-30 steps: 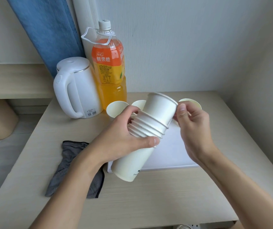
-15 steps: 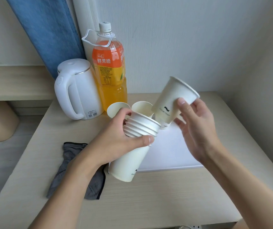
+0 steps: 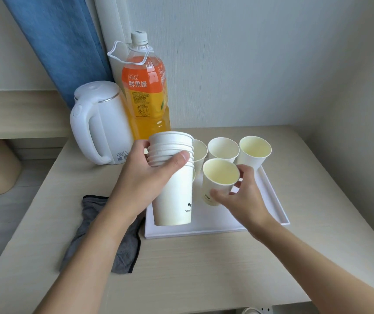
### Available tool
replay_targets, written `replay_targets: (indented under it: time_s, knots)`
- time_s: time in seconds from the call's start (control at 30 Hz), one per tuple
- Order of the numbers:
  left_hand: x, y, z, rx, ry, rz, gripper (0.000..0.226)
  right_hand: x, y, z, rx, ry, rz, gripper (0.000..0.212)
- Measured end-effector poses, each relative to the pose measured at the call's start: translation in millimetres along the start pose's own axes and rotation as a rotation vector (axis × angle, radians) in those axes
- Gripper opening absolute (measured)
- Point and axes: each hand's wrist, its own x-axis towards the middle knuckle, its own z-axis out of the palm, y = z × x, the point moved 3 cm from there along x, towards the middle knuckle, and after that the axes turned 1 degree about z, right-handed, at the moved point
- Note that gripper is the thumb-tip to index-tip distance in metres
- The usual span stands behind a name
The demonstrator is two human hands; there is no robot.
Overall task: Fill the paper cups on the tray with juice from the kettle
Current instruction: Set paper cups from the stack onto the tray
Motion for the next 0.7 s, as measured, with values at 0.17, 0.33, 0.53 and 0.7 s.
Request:
replay_targets:
  time_s: [0.17, 0.33, 0.53, 0.7]
  knots:
    - [-1, 1, 2, 0.013, -0.001, -0.017, 0.073, 2, 16, 10, 0.015, -0.047, 0.007, 0.071]
    - [-1, 0, 4, 0.022, -0.013, -0.017, 0.074, 3, 25, 12, -0.148, -0.031, 0.054, 0.074]
    - [-1, 1, 4, 0.030, -0.015, -0.018, 0.073, 8, 28, 12, -0.268, -0.012, 0.077, 0.047]
    - [0, -1, 2, 0.033, -0.016, -0.018, 0.072, 11, 28, 14, -0.283, 0.003, 0.095, 0.044]
